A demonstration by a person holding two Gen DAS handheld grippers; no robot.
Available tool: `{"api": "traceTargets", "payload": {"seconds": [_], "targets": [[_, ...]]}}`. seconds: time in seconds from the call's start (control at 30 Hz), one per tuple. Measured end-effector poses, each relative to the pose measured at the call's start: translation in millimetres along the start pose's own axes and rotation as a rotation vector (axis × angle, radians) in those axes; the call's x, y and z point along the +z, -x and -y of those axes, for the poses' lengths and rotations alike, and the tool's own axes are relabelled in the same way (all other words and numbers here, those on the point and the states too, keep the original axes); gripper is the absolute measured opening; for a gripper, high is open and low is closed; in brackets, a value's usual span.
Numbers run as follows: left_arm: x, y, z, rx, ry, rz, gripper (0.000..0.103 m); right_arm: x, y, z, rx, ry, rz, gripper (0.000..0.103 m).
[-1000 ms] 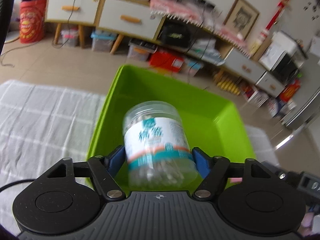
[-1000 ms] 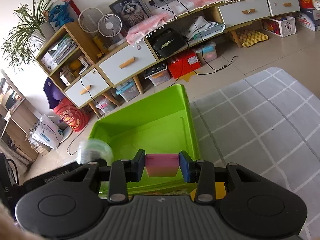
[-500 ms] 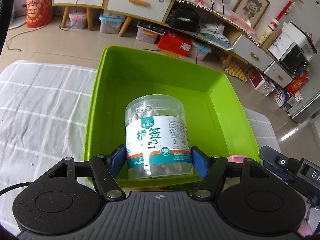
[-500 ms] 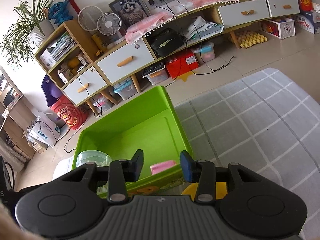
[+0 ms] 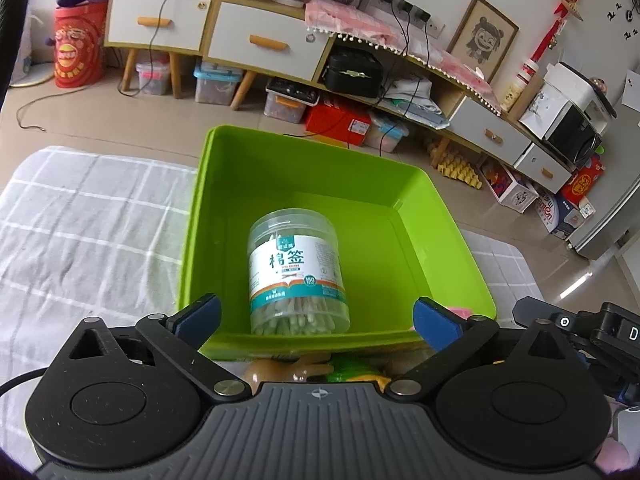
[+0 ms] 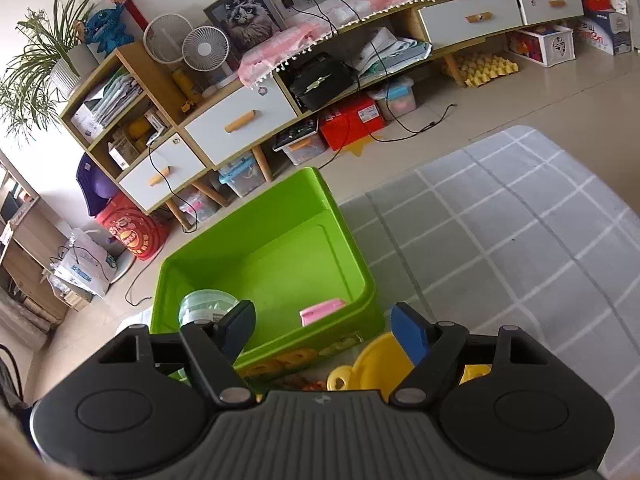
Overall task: Organize rigid objects
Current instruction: 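Move left tool back to the purple grapes while right tool approaches the brown octopus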
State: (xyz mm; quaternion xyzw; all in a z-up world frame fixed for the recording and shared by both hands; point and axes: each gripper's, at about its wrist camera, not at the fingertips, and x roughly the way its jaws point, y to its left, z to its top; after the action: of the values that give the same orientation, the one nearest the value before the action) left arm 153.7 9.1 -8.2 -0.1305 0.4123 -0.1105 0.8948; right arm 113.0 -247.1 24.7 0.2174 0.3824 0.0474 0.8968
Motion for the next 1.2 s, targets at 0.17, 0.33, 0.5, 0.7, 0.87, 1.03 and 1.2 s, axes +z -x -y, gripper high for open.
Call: {"api": "traceTargets", "payload": {"seconds": [0.17, 0.33, 0.5, 0.7, 0.87, 1.03, 1.2], "targets": [[-8.2, 16.7, 5.9, 0.007, -0.01, 0.018, 0.101, -3.7, 11.9, -1.7, -0.037, 0.028, -0.006, 0.073], [-16.7, 34.4, 7.8, 0.004, -0.018, 0.038, 0.101, -11.4, 23.5, -3.4, -0.067, 0.063, -0.012, 0.073], [-26.5, 47.2, 5.5, 0.017, -0.032, 0.034, 0.101, -19.6, 32.7, -4.4, -0.078, 0.096, -0.015, 0.074], [-46.3, 56.8, 1.3, 0.041, -0.052, 0.035, 0.101, -28.9, 36.8, -5.6, -0.081, 0.142, -0.013, 0.074], [-56.8, 60.9, -2.6, 0.04, -0.063, 0.028, 0.101, -39.1, 36.8, -7.1, -0.071, 0.191, -0.015, 0.075], [-63.4, 68.0, -10.4, 0.03, -0.067, 0.037, 0.101, -44.5, 38.2, -10.2, -0.046, 0.247, -0.021, 0.077], [-69.1, 74.0, -17.4, 0.037, -0.091, 0.048, 0.101, -46.4, 41.0, -1.9, -0.026, 0.226, -0.03, 0.079]]}}
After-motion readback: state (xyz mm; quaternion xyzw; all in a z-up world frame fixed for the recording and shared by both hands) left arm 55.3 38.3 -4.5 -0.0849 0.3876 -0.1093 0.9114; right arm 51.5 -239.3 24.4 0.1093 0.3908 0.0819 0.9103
